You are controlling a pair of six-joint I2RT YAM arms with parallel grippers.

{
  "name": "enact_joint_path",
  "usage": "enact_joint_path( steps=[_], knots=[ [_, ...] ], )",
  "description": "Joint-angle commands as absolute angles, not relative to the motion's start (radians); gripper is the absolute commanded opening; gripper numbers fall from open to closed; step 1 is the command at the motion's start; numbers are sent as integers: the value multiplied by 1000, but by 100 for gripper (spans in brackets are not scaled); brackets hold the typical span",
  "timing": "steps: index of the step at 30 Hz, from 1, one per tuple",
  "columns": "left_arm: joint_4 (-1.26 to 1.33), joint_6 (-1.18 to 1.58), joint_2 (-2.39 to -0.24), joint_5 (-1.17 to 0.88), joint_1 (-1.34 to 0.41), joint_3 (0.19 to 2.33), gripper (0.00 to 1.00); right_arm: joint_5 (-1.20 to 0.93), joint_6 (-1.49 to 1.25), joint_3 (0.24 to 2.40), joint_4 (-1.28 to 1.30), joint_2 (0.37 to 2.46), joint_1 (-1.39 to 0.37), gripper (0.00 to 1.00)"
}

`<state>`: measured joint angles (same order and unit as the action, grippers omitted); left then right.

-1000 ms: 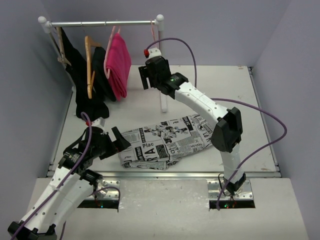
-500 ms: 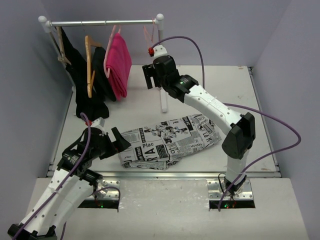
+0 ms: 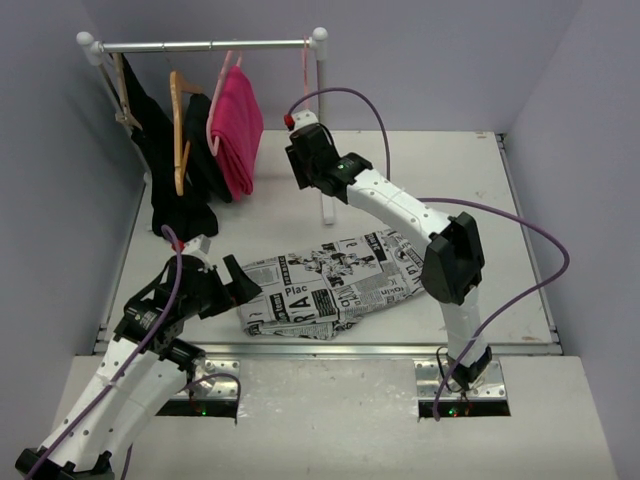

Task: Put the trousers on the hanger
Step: Pick up the hanger from the clothesline.

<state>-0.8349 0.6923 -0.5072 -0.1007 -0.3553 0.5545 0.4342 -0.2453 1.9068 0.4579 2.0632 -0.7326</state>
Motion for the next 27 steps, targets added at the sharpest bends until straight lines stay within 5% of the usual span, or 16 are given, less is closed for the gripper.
enact_joint_path(
  steps=[1, 4, 7, 27],
  knots=[
    [-803, 676, -491, -120, -364, 556, 100, 465, -248, 1945, 432, 2056, -720, 40],
    [-802, 675, -495, -124, -364, 557, 100, 478, -257, 1929, 422, 2047, -717, 14],
    [-800, 673, -498, -123, -364, 557, 100, 495, -275, 1908, 403, 2024, -716, 3],
    [-830, 719, -512, -64, -364, 564, 100, 400, -330, 1840, 432, 1834, -715, 0]
  ],
)
